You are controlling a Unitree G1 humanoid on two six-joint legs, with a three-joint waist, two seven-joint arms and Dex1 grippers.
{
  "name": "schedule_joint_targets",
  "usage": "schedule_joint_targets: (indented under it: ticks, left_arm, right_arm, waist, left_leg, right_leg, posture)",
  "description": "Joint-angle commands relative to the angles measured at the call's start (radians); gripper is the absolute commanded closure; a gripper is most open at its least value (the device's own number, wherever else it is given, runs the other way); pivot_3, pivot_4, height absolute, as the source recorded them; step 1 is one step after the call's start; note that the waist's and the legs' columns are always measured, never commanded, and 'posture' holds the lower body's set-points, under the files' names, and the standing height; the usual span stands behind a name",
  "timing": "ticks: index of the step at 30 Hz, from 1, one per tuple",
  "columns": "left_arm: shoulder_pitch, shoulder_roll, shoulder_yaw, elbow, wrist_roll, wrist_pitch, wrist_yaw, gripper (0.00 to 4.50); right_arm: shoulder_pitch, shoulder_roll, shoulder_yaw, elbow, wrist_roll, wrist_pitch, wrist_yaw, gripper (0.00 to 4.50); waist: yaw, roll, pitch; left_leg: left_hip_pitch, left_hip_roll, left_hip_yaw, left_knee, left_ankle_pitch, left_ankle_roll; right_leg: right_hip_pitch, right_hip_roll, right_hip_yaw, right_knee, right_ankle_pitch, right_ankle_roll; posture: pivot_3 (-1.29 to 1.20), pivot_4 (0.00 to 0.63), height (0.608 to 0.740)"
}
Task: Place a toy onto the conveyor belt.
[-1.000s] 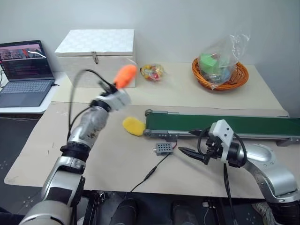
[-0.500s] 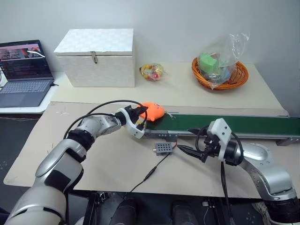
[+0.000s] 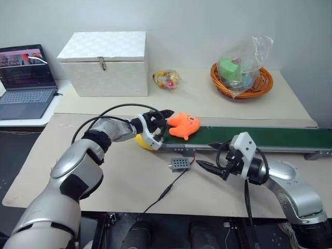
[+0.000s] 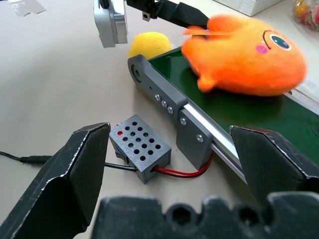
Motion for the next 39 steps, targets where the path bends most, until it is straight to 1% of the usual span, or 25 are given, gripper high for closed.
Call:
schedule_joint_targets:
  ticks: [1,3,5,7,8,9,10,11,12,13,16,18,21,23,31,39]
  left_arm:
    - [0.004,0.029,0.062,-0.013,-0.103,-0.058,-0.097,1.02]
    - [0.010,0.044,0.117,0.003,-0.206,-0.121,-0.244,1.02]
    - [0.020,0.043,0.237,0.027,-0.415,-0.163,-0.493,1.02]
    - [0.058,0.020,0.409,0.014,-0.727,-0.068,-0.892,1.02]
    - [0.088,0.015,0.473,-0.028,-0.866,0.011,-1.094,1.02]
    - [0.138,0.015,0.555,-0.127,-1.056,0.165,-1.311,1.02]
    - [0.174,0.017,0.608,-0.211,-1.177,0.280,-1.449,1.02]
    - [0.228,0.037,0.662,-0.340,-1.328,0.478,-1.601,1.02]
    - [0.277,0.062,0.697,-0.449,-1.441,0.632,-1.714,1.02]
    - [0.327,0.083,0.737,-0.541,-1.539,0.746,-1.791,1.02]
    - [0.410,0.114,0.814,-0.700,-1.709,0.996,-1.877,1.02]
    - [0.426,0.107,0.841,-0.731,-1.727,1.050,-1.852,1.02]
    - [0.446,0.104,0.834,-0.767,-1.692,1.033,-1.839,1.02]
    - [0.449,0.095,0.840,-0.782,-1.698,1.043,-1.835,1.02]
    - [0.473,0.071,0.832,-0.813,-1.682,1.038,-1.819,1.02]
    - [0.504,0.063,0.834,-0.869,-1.671,1.033,-1.795,1.02]
  right_arm:
    - [-0.024,0.002,-0.016,-0.015,0.003,-0.027,0.002,0.00]
    - [-0.030,0.002,-0.014,-0.013,0.004,-0.027,0.004,0.00]
    - [-0.030,0.000,-0.015,-0.011,0.000,-0.029,0.005,0.00]
    - [-0.025,-0.005,-0.019,-0.014,-0.002,-0.028,0.005,0.00]
    - [-0.021,-0.006,-0.021,-0.018,-0.001,-0.027,0.004,0.00]
    - [-0.017,-0.008,-0.026,-0.024,0.002,-0.023,0.004,0.00]
    - [-0.014,-0.010,-0.030,-0.028,0.005,-0.021,0.004,0.00]
    - [-0.009,-0.014,-0.036,-0.032,0.007,-0.018,0.004,0.00]
    - [-0.005,-0.019,-0.040,-0.035,0.008,-0.016,0.005,0.00]
    - [-0.002,-0.023,-0.044,-0.036,0.009,-0.014,0.007,0.00]
    - [0.002,-0.034,-0.054,-0.034,0.012,-0.013,0.011,0.00]
    - [0.001,-0.039,-0.056,-0.032,0.015,-0.012,0.014,0.00]
    - [-0.001,-0.043,-0.056,-0.029,0.015,-0.010,0.018,0.00]
    - [-0.002,-0.042,-0.055,-0.030,0.014,-0.007,0.018,0.00]
    - [0.000,-0.048,-0.060,-0.030,0.016,-0.004,0.026,0.00]
    - [-0.012,-0.054,-0.045,-0.013,0.007,-0.015,0.044,0.00]
  waist:
    - [0.000,0.000,0.000]
    - [0.001,0.000,0.000]
    - [0.001,0.000,0.000]
    - [-0.001,0.000,0.000]
    - [-0.002,0.001,0.000]
    - [-0.005,0.001,0.000]
    - [-0.014,0.001,0.000]
    - [-0.021,0.001,0.000]
    - [-0.029,0.001,0.000]
    - [-0.036,0.002,0.000]
    - [-0.053,0.002,0.000]
    - [-0.052,0.002,0.000]
    - [-0.046,0.002,0.000]
    - [-0.043,0.002,0.000]
    - [-0.028,0.002,0.000]
    - [-0.026,0.002,0.000]
  left_leg:
    - [0.000,0.000,0.000,0.000,0.000,0.000]
    - [0.000,0.000,0.000,0.000,0.000,0.000]
    - [0.000,0.000,0.000,0.000,0.000,0.000]
    - [-0.001,0.000,0.000,0.000,0.000,0.000]
    - [-0.001,0.000,0.000,0.001,0.000,0.000]
    - [-0.002,0.000,0.001,0.001,0.000,0.000]
    - [-0.002,0.000,0.001,0.002,0.000,0.000]
    - [-0.002,0.001,0.002,0.002,0.000,0.000]
    - [-0.003,0.001,0.001,0.003,0.000,0.000]
    - [-0.004,0.001,0.001,0.004,0.000,0.000]
    - [-0.007,0.001,0.000,0.006,0.000,0.001]
    - [-0.006,0.001,0.000,0.010,0.000,0.001]
    - [-0.001,0.001,0.001,0.011,-0.001,0.002]
    - [0.005,0.001,0.001,0.011,-0.002,0.004]
    - [0.004,0.001,0.001,0.011,-0.003,0.005]
    - [0.004,0.001,0.001,0.011,-0.003,0.006]
  right_leg:
    - [0.000,0.000,0.000,0.000,0.000,0.000]
    - [0.000,0.000,0.000,0.000,0.000,0.000]
    - [0.000,0.000,0.000,0.000,0.000,0.000]
    - [-0.001,0.000,0.000,0.000,0.000,0.000]
    - [-0.003,0.000,0.000,0.001,0.000,0.000]
    - [-0.003,0.000,0.000,0.002,0.000,0.000]
    - [-0.004,0.000,0.000,0.009,0.000,0.000]
    - [-0.005,0.000,0.000,0.011,0.000,0.000]
    - [-0.006,0.000,0.000,0.012,0.000,0.000]
    - [-0.007,0.000,0.001,0.013,0.000,-0.001]
    - [-0.011,0.000,0.001,0.015,0.000,-0.001]
    - [-0.010,0.000,0.000,0.015,0.000,-0.001]
    - [-0.003,0.000,0.000,0.013,0.000,0.000]
    - [0.003,0.000,0.000,0.011,0.000,0.000]
    - [0.002,0.000,0.001,0.010,0.000,0.000]
    - [0.002,0.000,0.001,0.009,0.000,0.000]
  posture:
    - [0.00,0.150,0.740]
    - [0.00,0.150,0.740]
    - [0.00,0.150,0.740]
    - [0.00,0.150,0.740]
    - [0.00,0.150,0.740]
    - [0.00,0.150,0.740]
    - [0.00,0.150,0.740]
    - [0.00,0.150,0.740]
    - [0.00,0.150,0.740]
    - [0.00,0.150,0.740]
    - [0.00,0.150,0.740]
    - [0.00,0.150,0.740]
    - [0.00,0.150,0.740]
    - [0.00,0.150,0.740]
    - [0.00,0.150,0.740]
    - [0.00,0.150,0.740]
